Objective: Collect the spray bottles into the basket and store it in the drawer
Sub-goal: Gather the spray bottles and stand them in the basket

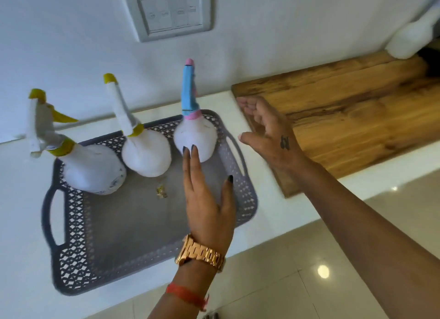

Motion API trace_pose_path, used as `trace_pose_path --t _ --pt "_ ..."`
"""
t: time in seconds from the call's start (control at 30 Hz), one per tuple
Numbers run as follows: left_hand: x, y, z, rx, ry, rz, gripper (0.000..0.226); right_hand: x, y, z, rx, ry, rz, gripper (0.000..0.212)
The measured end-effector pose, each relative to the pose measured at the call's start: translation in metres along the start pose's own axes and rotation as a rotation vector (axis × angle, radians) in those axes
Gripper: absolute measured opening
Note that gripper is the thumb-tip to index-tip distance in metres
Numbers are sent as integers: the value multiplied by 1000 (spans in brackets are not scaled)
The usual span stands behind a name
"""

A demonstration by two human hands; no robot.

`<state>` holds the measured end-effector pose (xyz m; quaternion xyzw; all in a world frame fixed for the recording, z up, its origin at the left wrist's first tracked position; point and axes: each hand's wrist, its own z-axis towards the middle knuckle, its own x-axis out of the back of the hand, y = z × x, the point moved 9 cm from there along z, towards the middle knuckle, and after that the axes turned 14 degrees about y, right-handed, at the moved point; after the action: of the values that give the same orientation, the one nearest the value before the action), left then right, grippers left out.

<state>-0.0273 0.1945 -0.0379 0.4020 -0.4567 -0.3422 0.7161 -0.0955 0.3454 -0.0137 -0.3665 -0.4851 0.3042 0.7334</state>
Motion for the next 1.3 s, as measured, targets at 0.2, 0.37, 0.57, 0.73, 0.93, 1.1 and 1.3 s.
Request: trace_pose_path --t 0.2,0.37,0.57,0.73,0.93,1.1,1.3 --pt "-53 84 -78 -172 -215 -159 64 132 48 -88 -169 291 -9 59" --pt "-116 121 -175 -223 -486 -207 63 242 106 -212 -359 548 -48 60" --pt "-171 139 -335 -342 -896 -199 64 336 160 -396 -600 861 -116 60" --pt "-197 112 -467 -395 -1203 -162 66 358 193 -540 -785 1091 -126 58" --pt "-200 58 -583 -433 -1449 -97 68 338 228 -675 -968 1270 -103 62" --pt "-197 13 -651 -452 -1622 -27 68 314 257 -754 -1103 1360 -113 61" --pt "-207 -45 -719 -520 -1799 113 70 278 301 -819 -1238 1464 -57 59"
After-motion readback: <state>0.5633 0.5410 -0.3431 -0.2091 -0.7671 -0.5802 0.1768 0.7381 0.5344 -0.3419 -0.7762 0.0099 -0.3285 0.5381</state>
